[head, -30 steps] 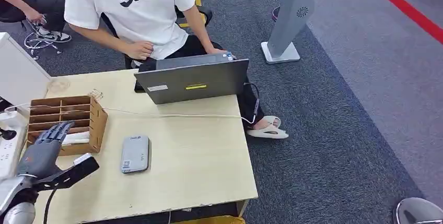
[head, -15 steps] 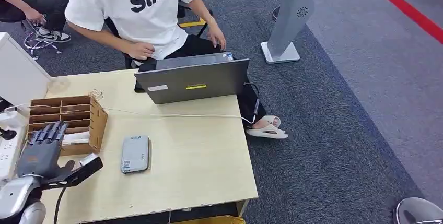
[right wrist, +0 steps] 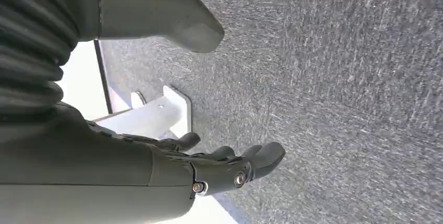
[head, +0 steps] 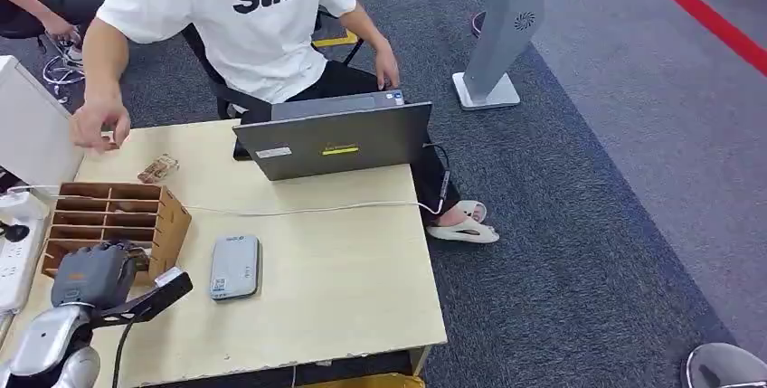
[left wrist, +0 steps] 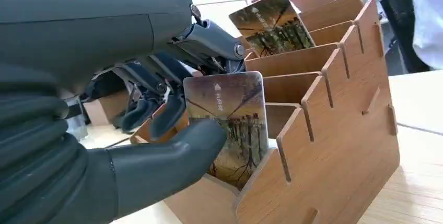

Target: Pass the card to the sensor for recognition and then transmit it.

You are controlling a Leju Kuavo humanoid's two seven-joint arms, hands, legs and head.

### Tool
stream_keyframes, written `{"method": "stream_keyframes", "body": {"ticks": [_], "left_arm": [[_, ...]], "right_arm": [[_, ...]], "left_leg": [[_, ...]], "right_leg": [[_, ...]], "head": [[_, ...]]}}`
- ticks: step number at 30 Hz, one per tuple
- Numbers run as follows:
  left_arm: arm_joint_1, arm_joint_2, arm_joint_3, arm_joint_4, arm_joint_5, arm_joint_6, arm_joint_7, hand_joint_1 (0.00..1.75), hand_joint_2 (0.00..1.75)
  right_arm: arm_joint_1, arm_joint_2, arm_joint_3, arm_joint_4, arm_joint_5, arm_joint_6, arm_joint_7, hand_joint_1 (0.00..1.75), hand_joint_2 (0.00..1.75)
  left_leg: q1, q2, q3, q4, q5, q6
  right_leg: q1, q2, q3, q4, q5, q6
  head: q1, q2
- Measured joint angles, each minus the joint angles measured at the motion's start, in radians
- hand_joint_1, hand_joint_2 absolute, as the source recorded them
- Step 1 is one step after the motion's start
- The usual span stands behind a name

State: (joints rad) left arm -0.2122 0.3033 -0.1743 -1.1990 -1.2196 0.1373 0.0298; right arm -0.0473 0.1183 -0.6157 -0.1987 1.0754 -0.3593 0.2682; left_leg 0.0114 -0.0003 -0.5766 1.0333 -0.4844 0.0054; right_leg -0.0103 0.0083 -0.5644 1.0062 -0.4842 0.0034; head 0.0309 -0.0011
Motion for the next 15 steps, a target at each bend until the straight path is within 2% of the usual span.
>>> {"method": "stream_keyframes", "body": {"ticks": [9, 12, 15], "left_arm": [[0.000, -0.008, 0.000, 0.007, 0.000, 0.004, 0.000, 1.75, 1.75], [0.000, -0.009, 0.000, 0.008, -0.002, 0.008, -0.001, 1.59, 1.75], [0.000, -0.013, 0.000, 0.011, -0.008, 0.021, -0.012, 1.61, 1.75]], "right_arm": [[0.000, 0.000, 0.000, 0.000, 0.000, 0.000, 0.000, 0.00, 1.75], [0.000, 0.000, 0.000, 0.000, 0.004, 0.002, 0.000, 0.00, 1.75], [0.000, 0.000, 0.000, 0.000, 0.015, 0.002, 0.000, 0.00, 1.75]], "left_leg": [[0.000, 0.000, 0.000, 0.000, 0.000, 0.000], [0.000, 0.000, 0.000, 0.000, 0.000, 0.000], [0.000, 0.000, 0.000, 0.000, 0.000, 0.000]], "right_leg": [[0.000, 0.000, 0.000, 0.000, 0.000, 0.000], [0.000, 0.000, 0.000, 0.000, 0.000, 0.000], [0.000, 0.000, 0.000, 0.000, 0.000, 0.000]], "head": [[0.000, 0.000], [0.000, 0.000], [0.000, 0.000]]}}
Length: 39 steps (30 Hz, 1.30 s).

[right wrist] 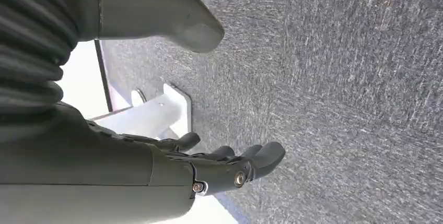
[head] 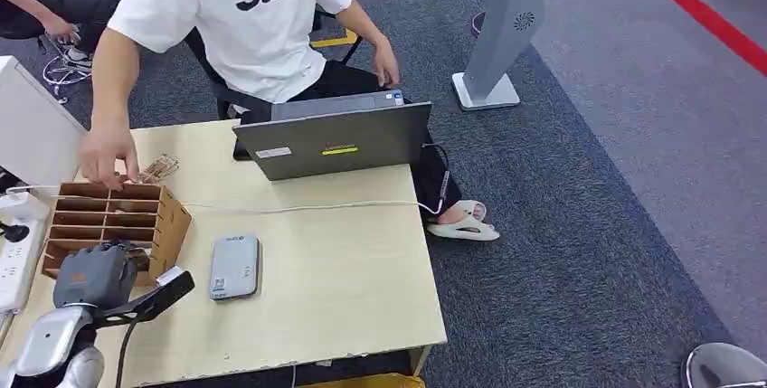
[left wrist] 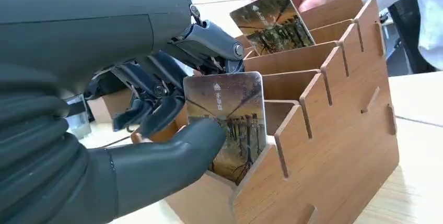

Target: Pass the card to the sensor for recognition and then transmit it.

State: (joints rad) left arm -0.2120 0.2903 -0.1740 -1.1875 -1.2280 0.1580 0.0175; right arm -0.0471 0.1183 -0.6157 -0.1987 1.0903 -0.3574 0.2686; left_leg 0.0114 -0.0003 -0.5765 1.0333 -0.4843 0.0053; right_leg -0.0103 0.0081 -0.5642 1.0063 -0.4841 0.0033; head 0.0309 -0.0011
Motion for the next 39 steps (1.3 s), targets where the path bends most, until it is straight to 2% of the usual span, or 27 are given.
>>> {"method": "stream_keyframes", "body": {"ticks": [3, 13, 19, 25, 29, 33, 36, 39], "left_arm": [[0.000, -0.004, 0.003, 0.003, -0.007, 0.015, -0.005, 1.75, 1.75], [0.008, -0.019, 0.027, 0.003, -0.002, 0.069, -0.026, 1.75, 1.75], [0.016, -0.024, 0.070, -0.078, 0.042, 0.136, -0.066, 1.75, 1.75], [0.019, -0.018, 0.138, -0.153, 0.067, 0.150, -0.071, 1.75, 1.75], [0.017, 0.004, 0.192, -0.154, 0.025, 0.165, -0.050, 1.75, 1.75], [-0.041, 0.050, 0.256, -0.114, 0.002, 0.176, -0.048, 1.75, 1.75], [-0.082, 0.076, 0.277, -0.090, -0.035, 0.177, -0.037, 1.75, 1.75], [-0.139, 0.107, 0.280, -0.053, -0.110, 0.177, 0.003, 1.75, 1.75]], "right_arm": [[0.000, 0.000, 0.000, 0.000, 0.009, -0.001, 0.000, 0.00, 1.75], [0.000, 0.000, 0.000, 0.000, 0.023, 0.000, 0.005, 0.00, 1.75], [0.000, 0.000, 0.000, 0.000, 0.038, -0.004, -0.009, 0.00, 1.75], [0.001, 0.000, 0.000, 0.000, 0.052, -0.007, -0.011, 0.00, 1.75], [0.001, 0.000, 0.000, 0.000, 0.063, -0.007, -0.011, 0.00, 1.75], [-0.001, 0.000, -0.002, 0.000, 0.077, -0.008, -0.012, 0.00, 1.75], [-0.001, 0.000, -0.003, 0.000, 0.085, -0.011, -0.011, 0.00, 1.75], [-0.003, 0.000, -0.006, 0.000, 0.101, -0.011, -0.011, 0.00, 1.75]], "left_leg": [[0.000, 0.000, 0.000, 0.000, 0.000, 0.000], [0.000, 0.000, 0.000, 0.000, 0.000, 0.000], [0.000, 0.000, 0.000, 0.000, 0.000, 0.000], [0.000, 0.000, 0.000, 0.000, 0.000, 0.000], [0.001, 0.000, 0.000, 0.000, 0.000, 0.000], [0.002, 0.000, 0.000, 0.000, 0.000, -0.001], [0.002, 0.000, -0.001, 0.000, 0.001, -0.001], [0.002, -0.002, -0.001, 0.000, 0.002, -0.002]], "right_leg": [[0.000, 0.000, 0.000, 0.000, 0.000, 0.000], [0.000, 0.000, 0.000, 0.000, 0.000, 0.000], [0.000, 0.000, 0.000, 0.000, 0.000, 0.000], [0.000, 0.000, 0.000, 0.000, 0.000, 0.000], [0.000, 0.000, 0.000, 0.000, 0.000, 0.000], [0.001, 0.000, -0.001, 0.000, 0.000, 0.000], [0.001, 0.000, -0.001, 0.000, 0.000, 0.000], [0.001, -0.002, 0.000, 0.000, 0.000, -0.001]], "head": [[0.000, 0.000], [0.000, 0.000], [0.000, 0.000], [0.000, 0.000], [0.000, 0.000], [0.000, 0.000], [0.000, 0.000], [0.000, 0.000]]}}
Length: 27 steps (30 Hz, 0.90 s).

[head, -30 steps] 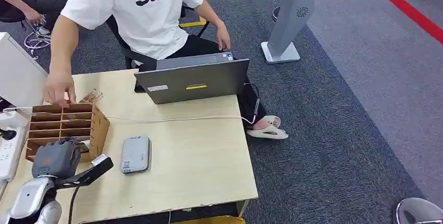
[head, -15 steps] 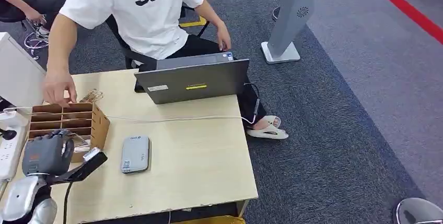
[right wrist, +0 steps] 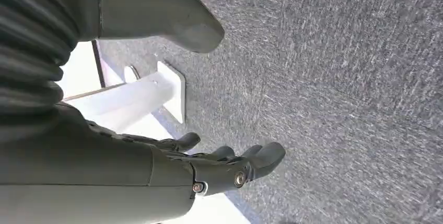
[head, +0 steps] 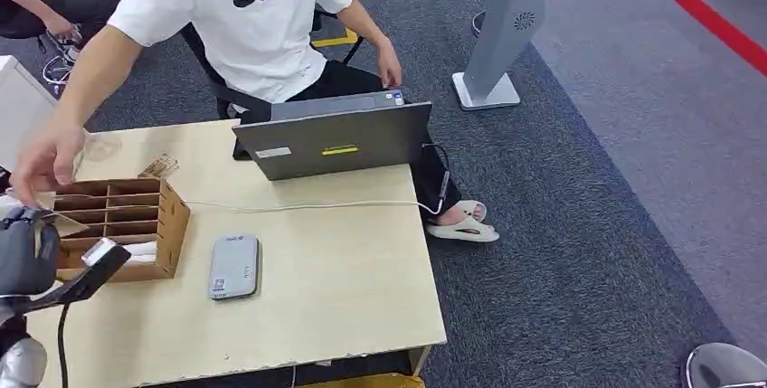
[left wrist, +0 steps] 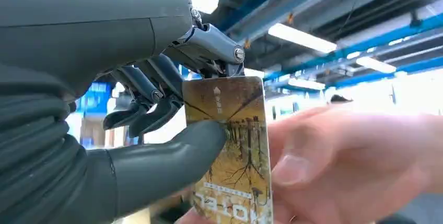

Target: Pass the card to the sensor for recognition and then transmit it.

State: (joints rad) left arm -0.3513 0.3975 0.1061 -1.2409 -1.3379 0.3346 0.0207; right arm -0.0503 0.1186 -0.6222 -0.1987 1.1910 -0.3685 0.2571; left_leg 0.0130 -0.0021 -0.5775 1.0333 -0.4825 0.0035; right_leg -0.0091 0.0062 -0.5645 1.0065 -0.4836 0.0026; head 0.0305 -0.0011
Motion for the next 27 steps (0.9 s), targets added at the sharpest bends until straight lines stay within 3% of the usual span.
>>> {"method": "stream_keyframes", "body": {"ticks": [7, 12, 13, 14, 27], "left_arm": [[-0.161, 0.034, 0.000, 0.119, -0.085, -0.008, 0.051, 1.75, 1.75], [-0.202, 0.029, 0.000, 0.158, -0.085, 0.000, 0.047, 1.75, 1.75], [-0.204, 0.027, -0.001, 0.163, -0.083, 0.002, 0.046, 0.68, 1.75], [-0.206, 0.024, -0.001, 0.167, -0.081, 0.005, 0.044, 0.00, 1.75], [-0.206, 0.003, -0.002, 0.182, -0.062, 0.031, 0.033, 0.00, 1.75]], "right_arm": [[-0.002, 0.000, -0.011, 0.000, 0.021, -0.011, 0.001, 0.00, 1.75], [-0.002, 0.000, -0.013, 0.000, 0.025, -0.012, 0.003, 0.00, 1.75], [-0.002, 0.000, -0.013, 0.000, 0.025, -0.012, 0.006, 0.00, 1.75], [-0.002, 0.000, -0.014, 0.000, 0.025, -0.011, 0.009, 0.00, 1.75], [-0.002, 0.000, -0.014, 0.000, 0.032, -0.007, 0.010, 0.00, 1.75]], "left_leg": [[0.000, 0.000, 0.000, 0.000, 0.001, 0.000], [0.000, 0.003, 0.000, 0.000, 0.001, -0.001], [0.000, 0.004, 0.000, 0.000, 0.000, -0.001], [0.000, 0.005, 0.000, 0.000, 0.000, -0.001], [0.000, 0.004, -0.001, 0.000, 0.000, -0.001]], "right_leg": [[0.000, 0.000, 0.000, 0.000, 0.001, 0.000], [0.000, 0.004, -0.001, 0.000, 0.001, -0.001], [0.000, 0.005, -0.001, 0.000, 0.001, -0.001], [0.000, 0.006, -0.002, 0.000, 0.001, -0.001], [0.000, 0.005, -0.003, 0.000, 0.001, -0.001]], "head": [[0.000, 0.000], [0.000, 0.000], [0.000, 0.000], [0.000, 0.000], [0.000, 0.000]]}}
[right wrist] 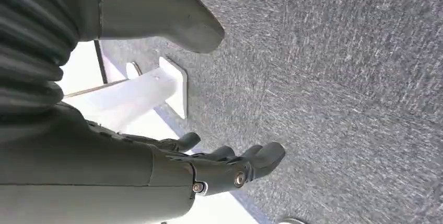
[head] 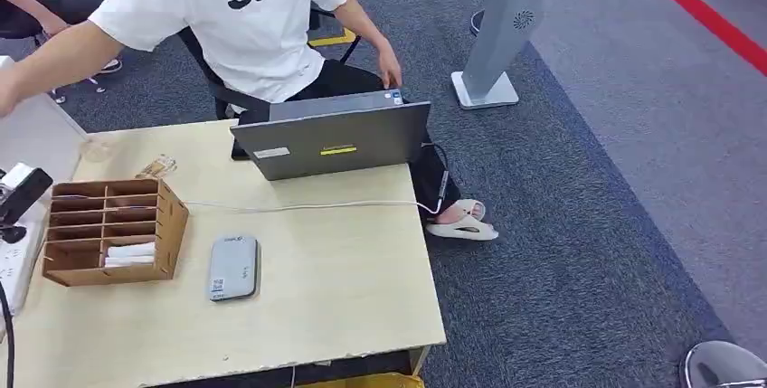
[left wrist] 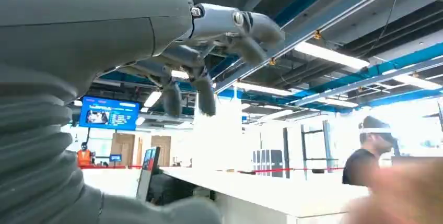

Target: Pass the card to the sensor for recognition and then transmit it.

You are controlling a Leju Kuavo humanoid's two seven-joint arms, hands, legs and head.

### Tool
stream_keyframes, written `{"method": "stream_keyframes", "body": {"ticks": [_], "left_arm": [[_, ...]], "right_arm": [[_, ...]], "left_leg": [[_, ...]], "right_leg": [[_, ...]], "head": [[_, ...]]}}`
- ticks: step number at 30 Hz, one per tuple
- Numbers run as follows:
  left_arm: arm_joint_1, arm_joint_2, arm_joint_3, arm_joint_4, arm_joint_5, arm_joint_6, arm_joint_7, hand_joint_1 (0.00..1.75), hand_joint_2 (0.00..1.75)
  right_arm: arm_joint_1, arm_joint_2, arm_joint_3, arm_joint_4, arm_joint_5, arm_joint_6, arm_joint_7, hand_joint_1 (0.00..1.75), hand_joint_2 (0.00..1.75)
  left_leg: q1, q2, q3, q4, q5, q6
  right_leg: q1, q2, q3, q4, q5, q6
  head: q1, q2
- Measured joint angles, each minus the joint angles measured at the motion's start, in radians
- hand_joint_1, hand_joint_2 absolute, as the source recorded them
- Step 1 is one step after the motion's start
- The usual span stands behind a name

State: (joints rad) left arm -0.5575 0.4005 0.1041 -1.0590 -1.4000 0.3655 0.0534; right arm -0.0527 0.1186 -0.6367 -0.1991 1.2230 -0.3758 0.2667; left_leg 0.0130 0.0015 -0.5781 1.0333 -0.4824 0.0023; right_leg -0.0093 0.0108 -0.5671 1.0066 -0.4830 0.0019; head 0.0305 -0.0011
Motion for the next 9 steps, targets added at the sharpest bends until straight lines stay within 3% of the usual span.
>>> {"method": "stream_keyframes", "body": {"ticks": [5, 9], "left_arm": [[0.001, -0.010, 0.000, 0.002, 0.033, -0.001, -0.013, 0.00, 1.75], [0.034, -0.033, 0.000, -0.029, 0.122, -0.002, -0.051, 0.00, 1.75]], "right_arm": [[0.000, 0.000, 0.000, 0.000, 0.000, 0.000, 0.000, 0.00, 1.75], [0.000, 0.000, -0.005, 0.000, 0.010, -0.001, -0.003, 0.00, 1.75]], "left_leg": [[0.000, 0.000, 0.000, 0.000, 0.000, 0.000], [0.000, 0.000, 0.000, 0.000, 0.000, 0.000]], "right_leg": [[0.000, 0.000, 0.000, 0.000, 0.000, 0.000], [0.000, 0.000, 0.000, 0.000, 0.000, 0.000]], "head": [[0.000, 0.000], [0.000, 0.000]]}}
